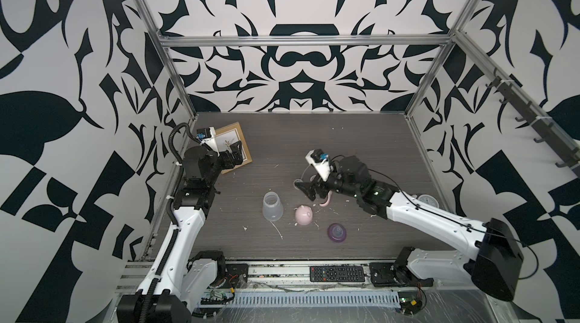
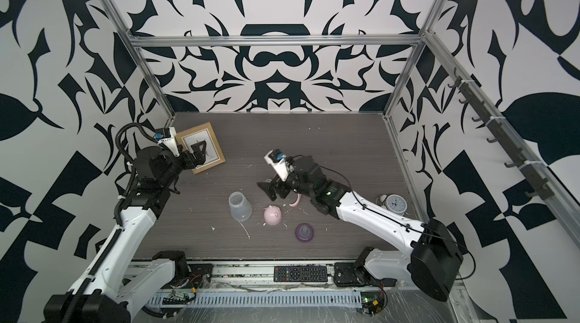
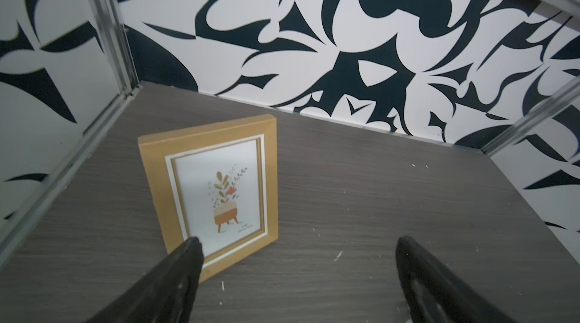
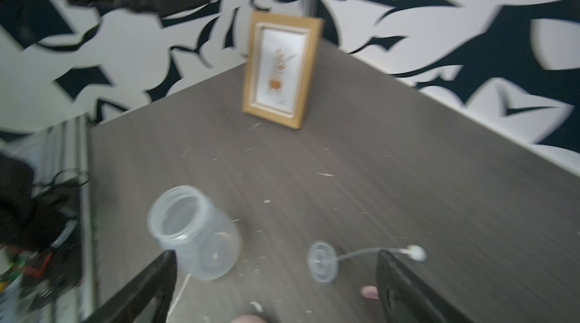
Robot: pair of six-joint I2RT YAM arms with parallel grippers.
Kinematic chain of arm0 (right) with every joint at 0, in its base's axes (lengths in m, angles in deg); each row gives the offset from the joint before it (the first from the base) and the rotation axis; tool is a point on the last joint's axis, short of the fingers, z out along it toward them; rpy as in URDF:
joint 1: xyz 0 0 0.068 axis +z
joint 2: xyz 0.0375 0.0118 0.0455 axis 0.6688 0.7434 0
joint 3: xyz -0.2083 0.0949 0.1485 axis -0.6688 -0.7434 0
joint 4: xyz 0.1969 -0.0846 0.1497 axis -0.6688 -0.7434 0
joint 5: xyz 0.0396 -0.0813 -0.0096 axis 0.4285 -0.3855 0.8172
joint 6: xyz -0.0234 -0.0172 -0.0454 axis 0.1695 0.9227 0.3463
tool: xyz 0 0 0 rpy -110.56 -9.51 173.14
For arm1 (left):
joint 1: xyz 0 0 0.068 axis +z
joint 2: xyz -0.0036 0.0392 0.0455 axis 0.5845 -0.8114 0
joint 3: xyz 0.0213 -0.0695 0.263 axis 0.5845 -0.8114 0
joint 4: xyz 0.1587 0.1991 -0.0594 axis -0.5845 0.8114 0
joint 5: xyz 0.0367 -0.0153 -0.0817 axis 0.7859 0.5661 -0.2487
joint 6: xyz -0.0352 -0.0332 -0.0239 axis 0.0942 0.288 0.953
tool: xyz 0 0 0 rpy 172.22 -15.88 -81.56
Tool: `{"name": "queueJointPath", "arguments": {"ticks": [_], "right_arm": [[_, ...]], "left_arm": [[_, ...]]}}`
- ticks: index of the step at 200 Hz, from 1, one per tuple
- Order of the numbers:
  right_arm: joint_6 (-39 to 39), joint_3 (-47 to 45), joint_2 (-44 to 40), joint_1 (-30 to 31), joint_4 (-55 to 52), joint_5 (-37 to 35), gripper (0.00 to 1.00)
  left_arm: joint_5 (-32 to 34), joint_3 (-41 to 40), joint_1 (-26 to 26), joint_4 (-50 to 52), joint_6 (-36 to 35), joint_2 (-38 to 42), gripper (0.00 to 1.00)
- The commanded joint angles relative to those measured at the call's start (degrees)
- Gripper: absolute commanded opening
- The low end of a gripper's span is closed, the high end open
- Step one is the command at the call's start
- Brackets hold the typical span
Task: Assemble the baby bottles
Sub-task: Pick up the baby bottle from the center of the board.
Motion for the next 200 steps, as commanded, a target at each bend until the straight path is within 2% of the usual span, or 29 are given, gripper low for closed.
{"name": "queueJointPath", "arguments": {"ticks": [1,23,49,86,133,159,200], "right_arm": [[2.1,4.4,6.8,5.8,-3.7,2.1,1.00],[2.1,7.4,13.4,8.8,-1.9,2.2,0.99],[2.2,10.0,18.4,9.5,-0.2,1.8,1.00],[3.0,12.7,22.5,9.6,0.6,-1.2,0.99],[1.7,14.3,26.7,9.6,4.1,-1.4,0.99],[0.5,15.2,28.5,9.7,4.9,0.0,0.91],[-1.4,15.5,28.4,9.6,4.8,1.6,0.66]], "left_arm": [[-1.5,3.2,-0.6,13.1,1.5,2.9,0.99],[-0.5,5.7,-0.6,19.2,0.3,4.9,0.99],[-1.6,6.4,-0.6,22.3,1.3,7.2,0.99],[-1.9,5.8,-0.6,24.9,0.8,9.2,0.99],[-2.3,4.7,-0.6,24.6,0.2,9.2,0.99],[-3.0,4.5,-0.6,24.6,-0.7,8.9,0.99],[-4.8,4.3,-0.6,24.4,-2.9,9.1,0.99]]}}
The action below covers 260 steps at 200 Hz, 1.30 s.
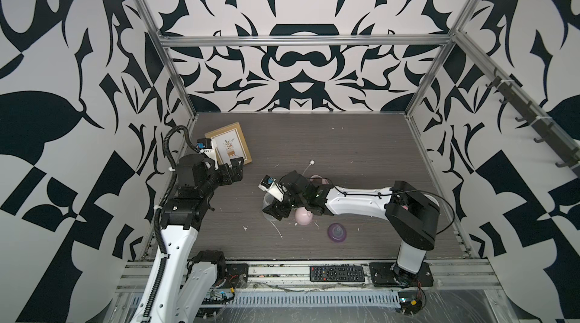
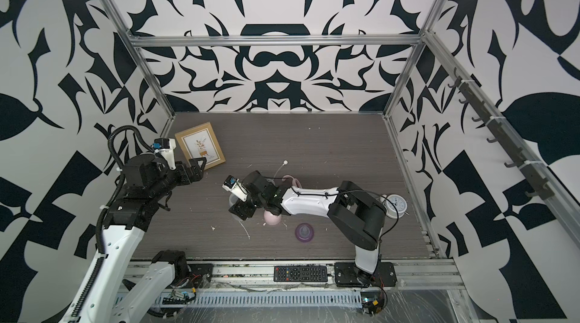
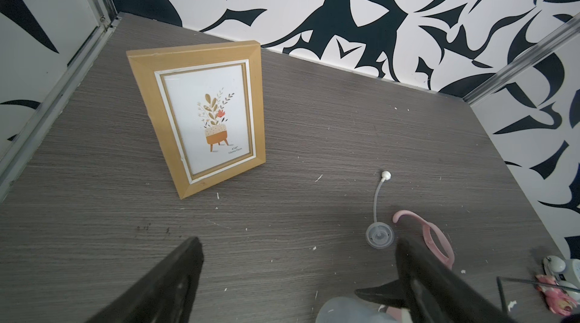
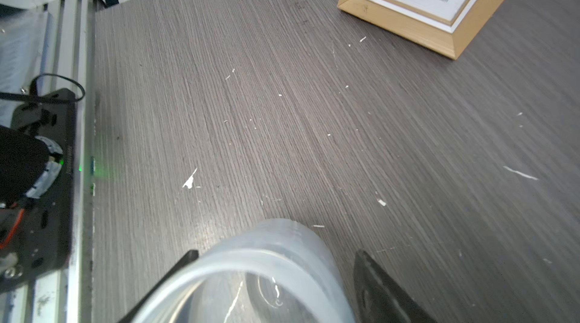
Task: Assemble the baby bottles
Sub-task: Pick up the baby bottle from the center of the board.
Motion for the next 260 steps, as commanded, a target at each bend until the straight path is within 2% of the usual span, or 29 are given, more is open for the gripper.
{"name": "queueJointPath", "arguments": {"ticks": [1,20,43,55,77,87,103,125,146,174,197,228,260], "right_arm": [[-1.6,2.2,-1.8,0.1,2.2,1.4,0.65],[-2.2,2.0,-3.0,0.1,1.6,1.3,0.52],[-3.2,1.4,-6.1,0.1,1.2,1.3,0.52],[-3.4,1.5,-8.8,-0.5,-0.9,-1.3,0.51],[-7.7,2.5,-14.1,-5.8,-7.4,-0.6,0.47],[-9.3,2.7,-17.0,-8.7,-9.8,0.4,0.45],[-9.0,3.1,-22.2,-11.7,-13.5,-0.3,0.45],[-8.0,6.4,-26.2,-13.7,-20.2,-1.6,0.45],[-7.7,8.9,-28.7,-14.0,-24.0,-1.7,0.46],[-10.1,10.1,-30.5,-14.0,-25.4,2.1,0.46],[-13.3,9.9,-30.9,-14.0,-24.0,8.0,0.46],[-16.1,7.9,-32.5,-13.9,-20.4,12.9,0.46],[-20.5,4.3,-34.0,-13.9,-12.4,17.5,0.46]], "left_arm": [[-2.3,-0.9,-0.1,1.0,-1.8,0.4,0.99],[-6.1,-1.9,-0.1,-1.5,-3.3,0.4,1.00],[-11.7,-3.8,-0.1,-5.7,-4.3,0.5,0.99],[-13.0,-5.0,-0.1,-8.8,-4.8,0.2,1.00],[-17.7,-4.8,-0.5,-14.2,-4.2,-2.7,0.99],[-18.8,-4.1,-2.6,-16.1,-4.8,-4.5,0.99],[-19.9,-3.4,-8.2,-17.8,-9.8,-7.4,1.00],[-22.9,-2.7,-16.9,-17.9,-18.0,-11.6,1.00],[-26.2,-2.1,-22.8,-18.7,-20.8,-14.9,0.99],[-28.6,-2.5,-27.4,-22.9,-21.2,-16.9,1.00],[-28.7,-3.0,-29.6,-26.1,-21.7,-17.6,1.00],[-29.4,-5.0,-29.7,-33.9,-18.5,-16.5,0.99],[-32.2,-5.4,-29.7,-37.1,-16.1,-16.4,0.91]]}}
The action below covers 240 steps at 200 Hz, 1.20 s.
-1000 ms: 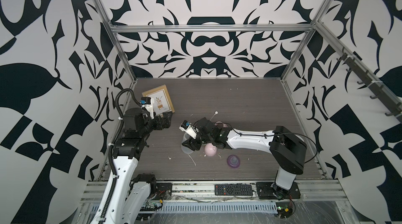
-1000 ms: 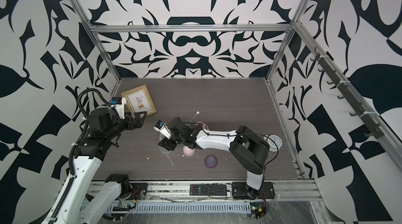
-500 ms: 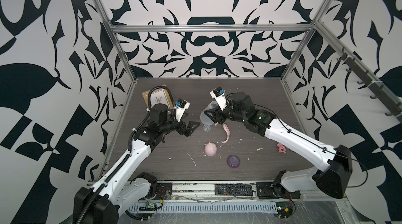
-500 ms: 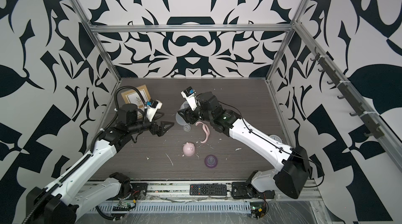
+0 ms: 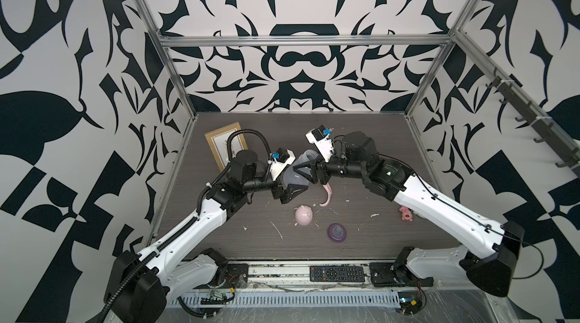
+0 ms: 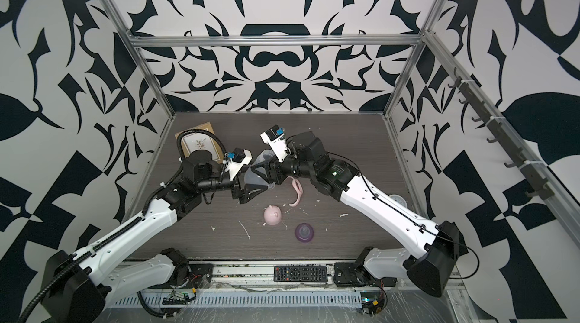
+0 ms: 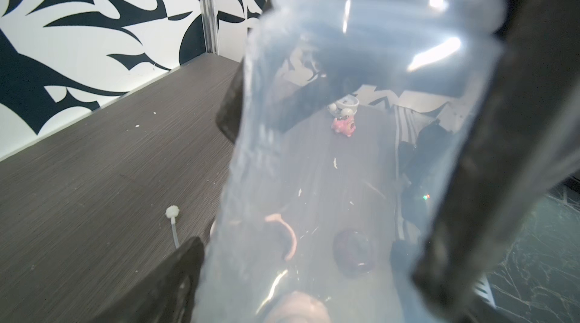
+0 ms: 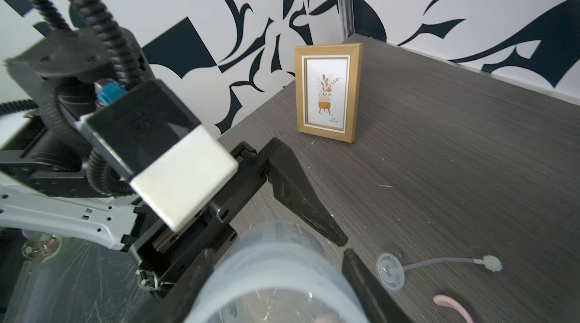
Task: Assemble the baby bottles
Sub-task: Pick up the baby bottle from the center of the board.
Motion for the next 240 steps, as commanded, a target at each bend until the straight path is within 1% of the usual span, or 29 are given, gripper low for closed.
{"name": "queueJointPath", "arguments": {"ticks": [1,16,40,84,97,110,181,194,199,208,216,227,237,240], "right_arm": [[-5.0,-2.1,-2.6,0.1,8.8,6.4,0.46],[-6.6,-4.1,-3.7,0.1,12.8,7.3,0.46],[-7.9,-6.2,-5.1,0.1,16.9,7.6,0.45],[-9.8,-8.8,-6.5,0.2,22.6,8.4,0.45],[-10.0,-9.2,-6.7,0.2,23.7,8.4,0.45],[-10.1,-9.2,-6.8,0.2,24.2,8.6,0.44],[-12.3,-10.9,-6.2,0.2,29.5,10.1,0.44],[-13.0,-11.3,-5.9,0.2,30.8,10.7,0.44],[-13.2,-11.4,-5.8,0.2,31.1,11.0,0.44],[-13.4,-11.3,-5.5,0.2,31.2,11.2,0.44],[-13.4,-11.4,-5.2,0.1,31.2,11.3,0.47],[-13.0,-11.3,-5.2,0.2,30.5,11.5,0.61],[-11.9,-11.0,-5.4,0.2,28.8,11.2,0.69],[-11.3,-10.8,-5.6,0.2,27.6,10.7,0.74]], "left_arm": [[-3.3,-1.1,-0.1,-6.0,2.3,0.8,0.91],[-4.7,-1.1,-0.1,-6.3,2.9,0.6,0.86],[-6.0,-1.2,-0.1,-6.4,3.8,0.7,0.86],[-7.6,-0.9,-0.1,-5.6,5.1,0.6,0.86],[-8.3,-0.4,-0.1,-4.6,5.2,0.2,0.89],[-8.7,0.1,-0.1,-3.9,5.4,-0.2,0.89],[-11.6,1.5,-0.1,-3.0,6.9,-1.7,0.89],[-11.9,1.7,-0.1,-3.1,7.3,-1.9,0.86],[-12.2,1.7,-0.1,-3.3,7.5,-2.0,0.80],[-12.2,1.9,-0.1,-3.2,7.7,-2.2,0.75],[-11.9,2.1,-0.1,-3.1,8.0,-2.4,0.70],[-11.2,2.2,-0.1,-3.0,8.4,-2.4,0.68],[-9.5,2.1,0.0,-3.0,8.7,-2.1,0.64],[-8.7,1.9,0.0,-3.0,8.9,-2.0,0.62]]}}
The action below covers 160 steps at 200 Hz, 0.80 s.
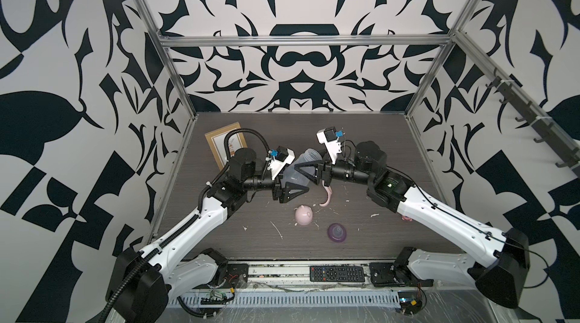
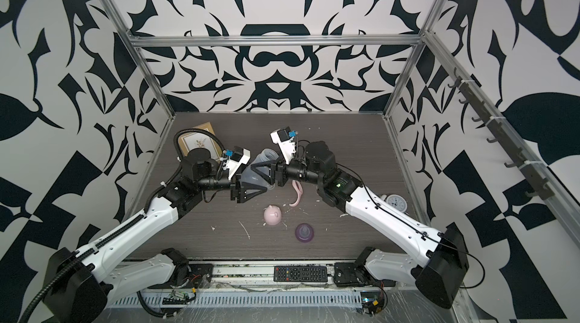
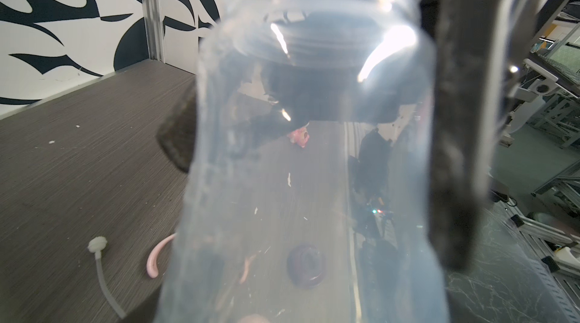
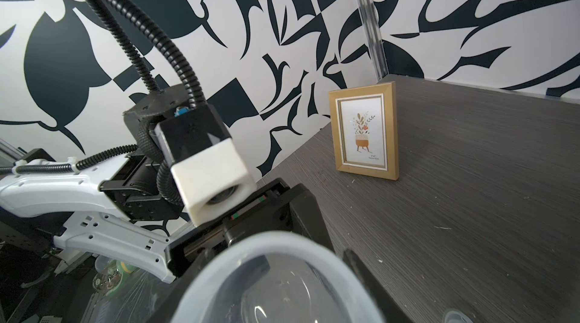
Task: Assemble the baby bottles
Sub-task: Pick up the baby bottle from the center of the board, then pick up the handle at the center of the board.
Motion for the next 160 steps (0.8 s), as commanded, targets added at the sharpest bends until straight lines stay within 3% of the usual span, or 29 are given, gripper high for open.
{"name": "queueJointPath", "arguments": {"ticks": [1,10,24,50,84,117,160], "right_arm": [[0.0,1.4,-0.8,1.4,5.3,5.0,0.74],[1.8,1.8,-1.9,1.5,1.7,2.8,0.88],[4.9,2.5,-4.1,1.4,-4.4,-3.3,0.98],[6.7,3.2,-7.6,1.4,-17.4,-18.6,0.98],[3.7,0.5,-7.1,1.4,-35.1,-36.6,0.93],[-4.5,-7.2,-4.9,1.4,-39.0,-38.6,0.86],[-17.5,-18.6,1.3,1.6,-23.1,-34.6,0.70]], "left_arm": [[2.7,1.6,-0.4,0.4,1.7,-0.6,0.62],[4.9,1.3,-0.4,0.7,2.0,-0.2,0.57],[9.1,0.8,-0.4,2.9,1.4,0.9,0.51],[17.1,0.3,-0.3,9.1,-0.5,2.7,0.44],[26.2,-1.2,-0.3,15.1,-2.4,6.2,0.43],[30.1,-2.2,-0.4,17.7,-3.2,10.5,0.43],[32.9,-3.7,-0.3,18.3,-2.9,14.3,0.41]]}}
